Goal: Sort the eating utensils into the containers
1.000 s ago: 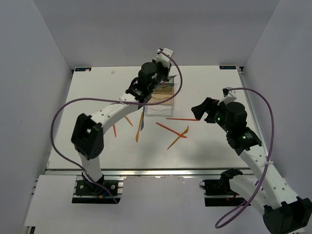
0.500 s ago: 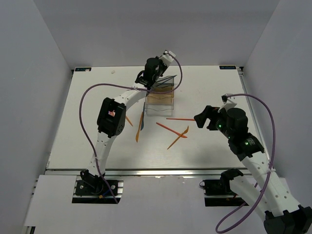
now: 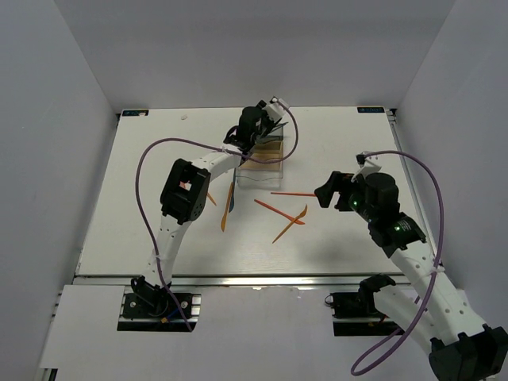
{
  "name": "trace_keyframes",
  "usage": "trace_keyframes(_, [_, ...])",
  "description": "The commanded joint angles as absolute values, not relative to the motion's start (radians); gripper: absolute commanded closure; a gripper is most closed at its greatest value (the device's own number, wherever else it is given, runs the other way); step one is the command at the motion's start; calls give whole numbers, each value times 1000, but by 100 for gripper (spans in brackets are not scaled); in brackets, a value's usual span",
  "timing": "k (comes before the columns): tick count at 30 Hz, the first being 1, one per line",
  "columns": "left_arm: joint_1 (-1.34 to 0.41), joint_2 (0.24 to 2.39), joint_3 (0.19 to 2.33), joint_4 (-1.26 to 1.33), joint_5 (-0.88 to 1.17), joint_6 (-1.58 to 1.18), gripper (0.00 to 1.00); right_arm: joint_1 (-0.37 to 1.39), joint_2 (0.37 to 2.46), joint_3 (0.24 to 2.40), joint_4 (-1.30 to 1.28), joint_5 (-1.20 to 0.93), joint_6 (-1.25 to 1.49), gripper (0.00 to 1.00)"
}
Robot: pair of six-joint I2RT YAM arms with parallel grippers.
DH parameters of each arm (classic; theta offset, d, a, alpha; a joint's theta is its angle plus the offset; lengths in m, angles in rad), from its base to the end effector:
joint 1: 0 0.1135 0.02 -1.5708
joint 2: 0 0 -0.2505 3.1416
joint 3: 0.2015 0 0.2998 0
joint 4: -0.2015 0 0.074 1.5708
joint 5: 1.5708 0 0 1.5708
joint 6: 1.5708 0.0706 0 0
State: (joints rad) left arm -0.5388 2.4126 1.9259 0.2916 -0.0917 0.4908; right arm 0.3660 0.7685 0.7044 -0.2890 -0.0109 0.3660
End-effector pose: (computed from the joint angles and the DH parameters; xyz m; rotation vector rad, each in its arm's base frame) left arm 0.5493 -0.3208 0.1680 0.8107 1.5681 0.0461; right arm 0.2542 0.0983 0.2787 -0.0074 1.9562 0.4981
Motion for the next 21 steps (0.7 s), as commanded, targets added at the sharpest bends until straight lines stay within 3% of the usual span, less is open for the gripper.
trace_keyframes(1, [-540, 2335, 1876, 336, -72, 497, 44, 365, 784, 719, -244, -15, 356, 11])
trace_keyframes(6, [-541, 2228, 1806, 371, -61, 445, 36, 364, 847, 729, -215, -3, 356, 11])
trace_keyframes(7, [-541, 2200, 1777, 374, -52, 428, 26, 365, 903, 738, -215, 26, 359, 11])
trace_keyframes(11, [-545, 1993, 1698, 373, -135, 299, 2, 365, 1095, 825, -232, 69, 437, 11])
trace_keyframes(17, [-545, 1757, 1711, -85, -409, -121, 2, 380, 1457, 1060, -385, 312, 590, 11])
trace_keyframes(21, [-545, 1489, 1496, -276, -503, -368, 2, 423, 1581, 1153, -449, 380, 721, 11])
